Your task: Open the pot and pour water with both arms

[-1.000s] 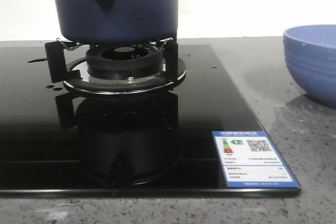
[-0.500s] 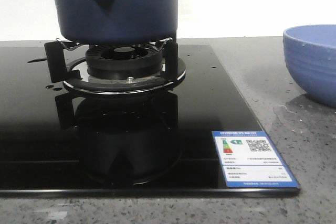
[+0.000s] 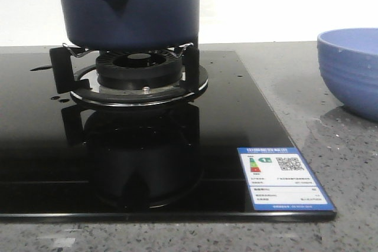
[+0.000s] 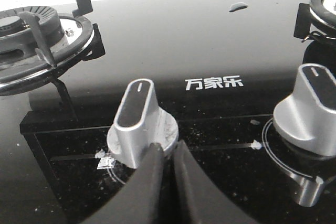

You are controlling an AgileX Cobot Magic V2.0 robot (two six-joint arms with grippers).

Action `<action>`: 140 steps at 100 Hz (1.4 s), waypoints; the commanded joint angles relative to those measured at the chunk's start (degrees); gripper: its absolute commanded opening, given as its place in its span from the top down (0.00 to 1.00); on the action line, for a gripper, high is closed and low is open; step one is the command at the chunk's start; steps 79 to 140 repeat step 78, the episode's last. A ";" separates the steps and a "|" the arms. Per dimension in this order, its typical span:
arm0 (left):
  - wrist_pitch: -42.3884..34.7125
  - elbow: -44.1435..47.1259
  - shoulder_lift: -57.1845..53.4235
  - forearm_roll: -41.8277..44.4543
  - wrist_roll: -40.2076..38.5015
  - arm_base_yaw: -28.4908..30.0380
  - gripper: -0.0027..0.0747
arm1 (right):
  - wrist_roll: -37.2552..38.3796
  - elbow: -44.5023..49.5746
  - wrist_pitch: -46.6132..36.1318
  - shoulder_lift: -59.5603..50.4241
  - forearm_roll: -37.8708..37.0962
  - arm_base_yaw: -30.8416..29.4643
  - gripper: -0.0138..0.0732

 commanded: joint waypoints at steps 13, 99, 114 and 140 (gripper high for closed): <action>-2.04 1.61 -1.57 0.05 -0.56 0.07 0.99 | 0.17 1.43 2.10 -0.78 -0.63 -0.45 0.92; -2.04 1.61 -1.57 0.05 -0.56 0.07 0.99 | 0.17 1.43 1.58 -0.78 -0.63 -0.45 0.92; -2.04 1.61 -1.57 0.05 -0.56 0.07 0.99 | 0.17 1.43 1.58 -0.78 -0.63 -0.45 0.92; -2.04 1.61 -1.57 0.05 -0.56 0.07 0.99 | 0.17 1.43 1.58 -0.78 -0.63 -0.45 0.92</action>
